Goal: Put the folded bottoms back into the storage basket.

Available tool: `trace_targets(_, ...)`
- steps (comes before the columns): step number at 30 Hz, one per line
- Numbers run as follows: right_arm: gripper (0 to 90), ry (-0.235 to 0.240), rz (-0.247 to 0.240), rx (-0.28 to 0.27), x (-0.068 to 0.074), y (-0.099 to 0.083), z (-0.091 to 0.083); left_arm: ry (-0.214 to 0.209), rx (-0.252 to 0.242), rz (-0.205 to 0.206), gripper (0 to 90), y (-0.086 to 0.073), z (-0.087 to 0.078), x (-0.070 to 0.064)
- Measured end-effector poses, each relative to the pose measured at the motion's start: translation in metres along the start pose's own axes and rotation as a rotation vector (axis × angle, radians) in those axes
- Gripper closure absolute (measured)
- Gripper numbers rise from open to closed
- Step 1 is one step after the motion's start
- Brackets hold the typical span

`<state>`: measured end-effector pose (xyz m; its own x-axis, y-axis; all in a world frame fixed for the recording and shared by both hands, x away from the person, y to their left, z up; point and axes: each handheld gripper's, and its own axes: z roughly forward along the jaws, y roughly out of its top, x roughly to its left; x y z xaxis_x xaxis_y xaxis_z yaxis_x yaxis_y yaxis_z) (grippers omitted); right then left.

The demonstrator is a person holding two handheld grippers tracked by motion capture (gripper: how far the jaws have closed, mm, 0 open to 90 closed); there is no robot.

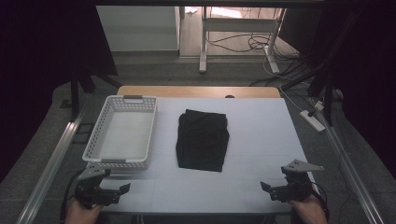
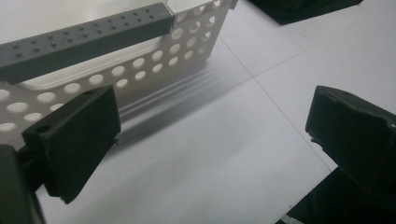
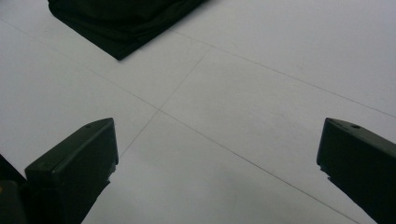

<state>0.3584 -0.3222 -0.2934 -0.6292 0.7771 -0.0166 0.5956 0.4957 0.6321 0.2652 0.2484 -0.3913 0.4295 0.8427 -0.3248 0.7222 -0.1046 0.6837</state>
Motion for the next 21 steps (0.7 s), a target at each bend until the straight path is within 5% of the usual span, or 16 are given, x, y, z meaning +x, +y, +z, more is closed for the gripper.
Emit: trace_targets(21, 0.0, 0.022, -0.026, 0.023, 0.0018, 0.0012, 0.0025, 0.002, -0.007, -0.018, 2.8, -0.0011, -0.0014, 0.0015)
